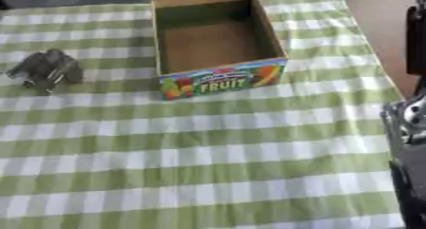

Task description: Pick up objects on the table and place them in the box.

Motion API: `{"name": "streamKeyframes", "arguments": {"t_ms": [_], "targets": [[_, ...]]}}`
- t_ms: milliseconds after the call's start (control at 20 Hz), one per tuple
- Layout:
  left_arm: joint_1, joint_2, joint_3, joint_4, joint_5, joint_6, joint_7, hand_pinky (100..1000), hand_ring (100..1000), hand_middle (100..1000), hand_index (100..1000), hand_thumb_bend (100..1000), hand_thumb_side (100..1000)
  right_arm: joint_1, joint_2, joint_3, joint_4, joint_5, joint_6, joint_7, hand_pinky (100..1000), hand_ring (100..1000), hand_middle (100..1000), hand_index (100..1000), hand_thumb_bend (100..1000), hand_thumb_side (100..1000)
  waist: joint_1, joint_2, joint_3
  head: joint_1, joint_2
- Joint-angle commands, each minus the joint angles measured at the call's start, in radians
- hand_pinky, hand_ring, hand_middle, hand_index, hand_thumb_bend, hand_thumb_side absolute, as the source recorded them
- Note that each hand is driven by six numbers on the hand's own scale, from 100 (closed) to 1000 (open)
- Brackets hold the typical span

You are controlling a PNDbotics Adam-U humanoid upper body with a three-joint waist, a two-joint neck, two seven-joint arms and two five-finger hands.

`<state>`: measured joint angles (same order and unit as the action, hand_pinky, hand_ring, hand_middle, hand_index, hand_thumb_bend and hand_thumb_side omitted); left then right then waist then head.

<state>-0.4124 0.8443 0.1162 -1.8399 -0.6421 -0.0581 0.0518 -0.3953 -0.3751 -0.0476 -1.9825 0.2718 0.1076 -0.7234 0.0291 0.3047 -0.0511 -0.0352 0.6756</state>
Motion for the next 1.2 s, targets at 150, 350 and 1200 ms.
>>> {"name": "streamKeyframes", "arguments": {"t_ms": [150, 350, 1200], "targets": [[-0.143, 0.123, -0.061, 0.140, -0.080, -0.073, -0.158, 818, 800, 750, 906, 138, 445, -0.005, -0.032, 0.004, -0.018, 0.005, 0.000, 0.010, 799, 620, 682, 798, 100, 672, 0.000, -0.027, -0.004, 0.006, -0.004], [-0.297, 0.113, -0.133, 0.281, -0.176, -0.155, -0.246, 839, 804, 738, 914, 183, 475, -0.004, -0.033, 0.010, -0.018, 0.003, 0.000, 0.016, 799, 620, 682, 797, 100, 672, -0.001, -0.031, -0.004, 0.011, -0.009], [-0.603, -0.090, -0.263, 0.745, -0.571, -0.394, -0.415, 927, 861, 792, 961, 417, 312, -0.004, -0.029, 0.023, -0.018, -0.007, 0.003, 0.031, 798, 617, 680, 792, 100, 672, 0.002, -0.019, -0.022, 0.028, -0.047]]}}
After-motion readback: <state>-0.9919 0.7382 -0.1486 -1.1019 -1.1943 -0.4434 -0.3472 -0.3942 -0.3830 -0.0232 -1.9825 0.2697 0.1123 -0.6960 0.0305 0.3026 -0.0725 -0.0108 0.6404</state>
